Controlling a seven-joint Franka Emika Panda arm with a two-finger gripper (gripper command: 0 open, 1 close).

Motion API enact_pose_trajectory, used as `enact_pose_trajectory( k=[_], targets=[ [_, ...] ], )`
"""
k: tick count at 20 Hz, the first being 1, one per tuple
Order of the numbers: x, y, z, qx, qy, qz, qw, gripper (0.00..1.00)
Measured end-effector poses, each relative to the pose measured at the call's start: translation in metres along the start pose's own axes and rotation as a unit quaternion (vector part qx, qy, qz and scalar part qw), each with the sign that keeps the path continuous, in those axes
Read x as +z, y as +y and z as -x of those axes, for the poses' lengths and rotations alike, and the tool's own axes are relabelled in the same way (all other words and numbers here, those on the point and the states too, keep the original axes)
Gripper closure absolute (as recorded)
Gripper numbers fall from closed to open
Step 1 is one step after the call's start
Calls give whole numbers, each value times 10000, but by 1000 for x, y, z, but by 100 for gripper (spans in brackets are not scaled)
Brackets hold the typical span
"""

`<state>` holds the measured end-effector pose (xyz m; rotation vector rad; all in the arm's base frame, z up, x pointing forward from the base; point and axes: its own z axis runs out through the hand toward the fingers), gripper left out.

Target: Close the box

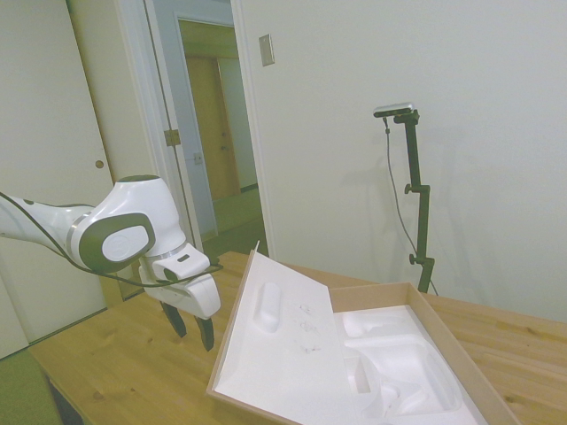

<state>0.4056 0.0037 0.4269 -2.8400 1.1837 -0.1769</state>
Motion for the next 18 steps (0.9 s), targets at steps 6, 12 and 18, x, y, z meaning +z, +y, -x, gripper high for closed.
enact_pose_trajectory(
  k=[6,12,18],
  targets=[
    [-8,13,-12,216,17,-109,9997,0],
    [-59,49,-37,649,299,-410,9966,0],
    [-119,79,-81,1094,417,-676,9908,0]
  ],
)
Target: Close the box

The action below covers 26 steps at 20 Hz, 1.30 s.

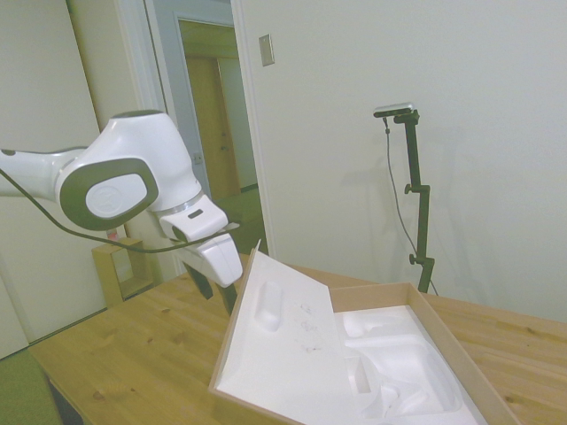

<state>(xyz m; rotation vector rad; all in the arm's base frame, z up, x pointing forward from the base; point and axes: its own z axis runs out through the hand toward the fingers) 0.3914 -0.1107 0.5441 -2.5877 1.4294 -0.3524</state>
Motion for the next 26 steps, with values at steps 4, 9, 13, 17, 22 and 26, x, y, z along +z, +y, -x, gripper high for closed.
enact_pose_trajectory(
  k=[4,9,13,17,22,26],
  targets=[
    [-39,35,-59,567,234,-246,9978,0],
    [-85,112,-134,1214,548,-563,9895,0],
    [-113,131,-189,1558,780,-686,9823,0],
    [-111,128,-216,1570,783,-635,9824,0],
    [-73,78,-178,991,416,-456,9932,0],
    [-32,47,-106,354,53,-265,9990,0]
  ],
)
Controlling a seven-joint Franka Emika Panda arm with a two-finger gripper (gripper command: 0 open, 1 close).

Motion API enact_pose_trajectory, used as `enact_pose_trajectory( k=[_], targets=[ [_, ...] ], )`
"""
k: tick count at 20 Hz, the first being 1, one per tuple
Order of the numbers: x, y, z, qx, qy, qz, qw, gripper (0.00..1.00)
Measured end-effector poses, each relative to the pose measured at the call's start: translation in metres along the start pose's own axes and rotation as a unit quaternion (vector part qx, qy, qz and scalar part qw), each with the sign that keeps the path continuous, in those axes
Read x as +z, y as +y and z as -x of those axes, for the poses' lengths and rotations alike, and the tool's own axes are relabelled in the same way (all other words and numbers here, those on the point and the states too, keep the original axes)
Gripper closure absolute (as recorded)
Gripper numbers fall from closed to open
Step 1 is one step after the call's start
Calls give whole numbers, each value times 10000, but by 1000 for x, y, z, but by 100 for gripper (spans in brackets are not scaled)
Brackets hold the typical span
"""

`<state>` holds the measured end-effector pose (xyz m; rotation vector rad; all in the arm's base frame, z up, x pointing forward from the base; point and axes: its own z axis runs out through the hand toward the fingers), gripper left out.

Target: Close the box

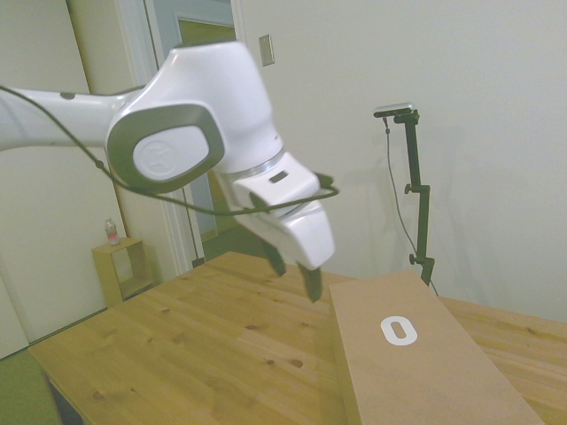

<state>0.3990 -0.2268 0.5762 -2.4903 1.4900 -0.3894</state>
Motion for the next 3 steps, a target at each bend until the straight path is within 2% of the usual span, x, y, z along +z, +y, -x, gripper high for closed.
enact_pose_trajectory(
  k=[3],
  targets=[
    [32,-9,64,-405,-199,181,9988,0]
  ],
)
